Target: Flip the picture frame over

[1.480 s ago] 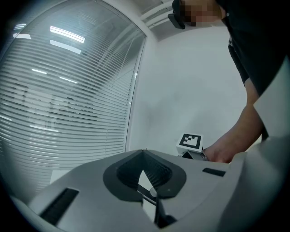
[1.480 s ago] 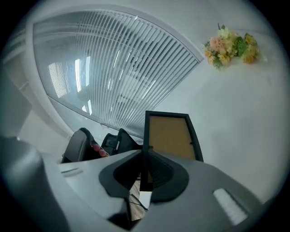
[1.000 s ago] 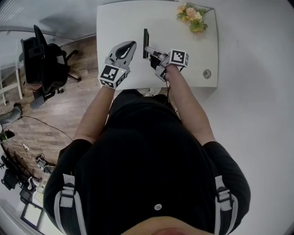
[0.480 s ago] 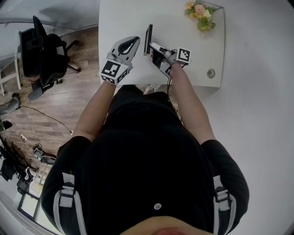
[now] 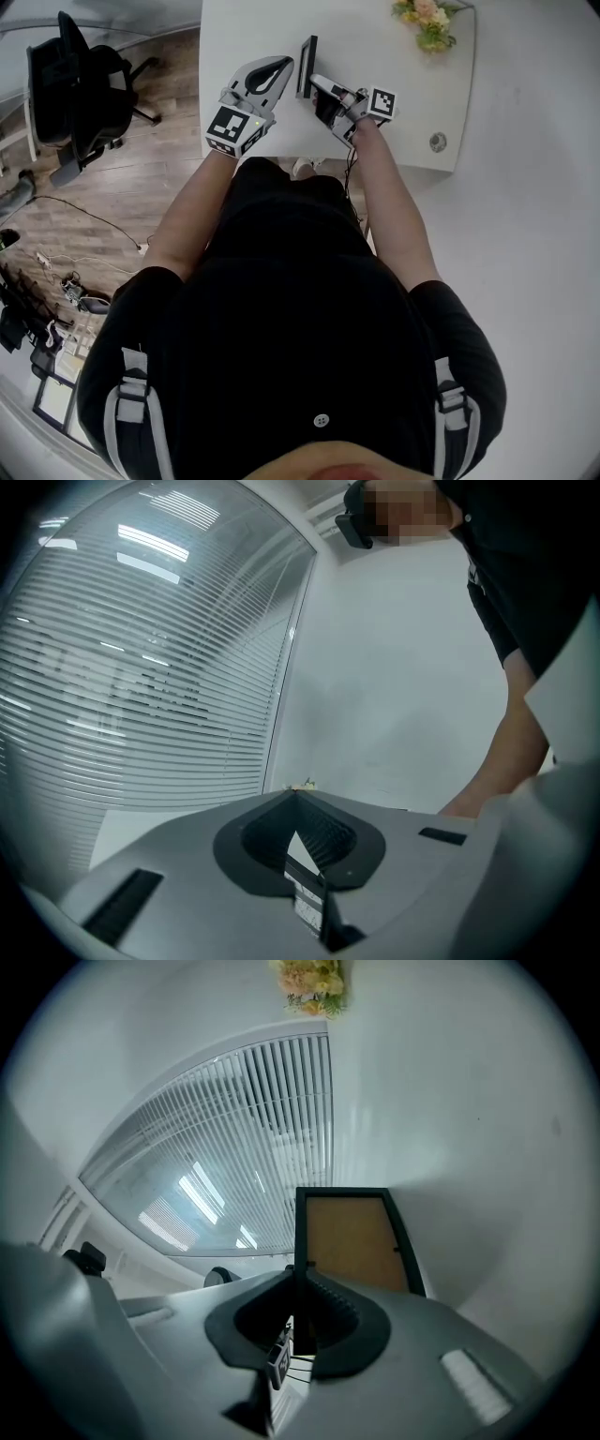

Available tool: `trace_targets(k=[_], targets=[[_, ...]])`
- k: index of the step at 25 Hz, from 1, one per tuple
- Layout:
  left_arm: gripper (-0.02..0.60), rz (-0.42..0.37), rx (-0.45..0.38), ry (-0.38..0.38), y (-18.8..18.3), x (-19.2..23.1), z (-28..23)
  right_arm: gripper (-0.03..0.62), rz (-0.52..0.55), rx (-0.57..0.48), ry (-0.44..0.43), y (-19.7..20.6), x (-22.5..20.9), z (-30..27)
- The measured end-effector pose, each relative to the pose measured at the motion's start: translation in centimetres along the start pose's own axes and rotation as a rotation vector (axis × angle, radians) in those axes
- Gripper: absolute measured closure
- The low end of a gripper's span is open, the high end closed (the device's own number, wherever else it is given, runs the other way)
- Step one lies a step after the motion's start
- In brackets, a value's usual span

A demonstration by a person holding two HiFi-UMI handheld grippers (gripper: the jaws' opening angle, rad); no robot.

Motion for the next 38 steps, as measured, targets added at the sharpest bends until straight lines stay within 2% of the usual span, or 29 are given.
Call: trace_targets(k=[3, 14, 18, 29, 38], targets=[[0.577, 0.004, -0.003, -0.003, 0.0, 0.3, 0.0, 0.542, 0.028, 0.018, 0.028, 0.1, -0.5, 0.1], [0.577, -0.008, 0.021, -0.003, -0.1, 0.0, -0.1, 0.534, 0.121, -0.049, 0.083, -1.6, -0.9, 2.8], [0.577, 0.002, 0.037, -0.016, 0.0, -0.1, 0.1, 0.513, 0.163, -0.055, 0.119, -1.7, -1.0, 3.4], [0.577, -0.01, 0.023, -0.026, -0.9, -0.8, 0.6, 0.465, 0.256, -0.067, 0.288, -2.0, -1.5, 4.6], [0.577, -0.015, 0.037, -0.036, -1.0, -1.0, 1.2, 0.431, 0.422, -0.094, 0.514, -2.3, -3.0, 4.8]])
Point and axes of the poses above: the fingertips, and each gripper's own axes: z backward along the fingers, x to its left, y out of its underside, the point moved 4 cm from there along z, backward along the fingers, and after that the axes turned 15 degrees about y, right-handed, at the moved point
